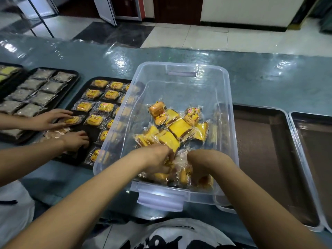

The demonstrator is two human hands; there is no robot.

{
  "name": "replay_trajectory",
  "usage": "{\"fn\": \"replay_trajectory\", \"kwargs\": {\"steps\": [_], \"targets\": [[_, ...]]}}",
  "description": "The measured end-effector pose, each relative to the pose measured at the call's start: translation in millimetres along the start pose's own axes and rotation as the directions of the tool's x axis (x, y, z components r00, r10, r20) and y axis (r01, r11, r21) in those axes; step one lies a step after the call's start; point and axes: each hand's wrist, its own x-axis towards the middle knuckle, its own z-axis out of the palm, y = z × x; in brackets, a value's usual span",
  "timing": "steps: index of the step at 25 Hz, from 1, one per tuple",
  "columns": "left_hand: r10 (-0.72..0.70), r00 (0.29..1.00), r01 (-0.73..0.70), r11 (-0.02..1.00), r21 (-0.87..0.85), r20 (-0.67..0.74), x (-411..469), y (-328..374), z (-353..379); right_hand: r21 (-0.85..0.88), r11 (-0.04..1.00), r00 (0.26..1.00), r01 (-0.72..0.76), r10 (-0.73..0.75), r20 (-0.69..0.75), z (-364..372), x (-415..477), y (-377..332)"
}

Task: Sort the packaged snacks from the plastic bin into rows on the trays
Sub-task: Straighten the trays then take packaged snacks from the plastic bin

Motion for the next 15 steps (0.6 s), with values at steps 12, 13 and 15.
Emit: {"fn": "replay_trajectory", "kwargs": {"steps": [12, 13, 15], "targets": [[-0.096, 0.943, 0.106, 0.994, -0.012, 0.318, 24.6, -12.2, -8.4, 0.061, 0.998, 1.0, -0.027, 0.027, -0.004, 0.5, 5.4, 4.2], [-0.093, 0.93, 0.089, 0.996, 0.027, 0.355, 27.5, -12.2, -8.9, 0.056, 0.998, 0.999, -0.035, 0.036, -0.007, 0.6, 5.9, 4.3], [-0.145, 0.926, 0.129, 0.989, 0.069, 0.348, 32.0, -6.3, -11.5, 0.053, 0.997, 0.998, -0.059, 0.061, -0.029, 0.1, 7.4, 4.8]]}}
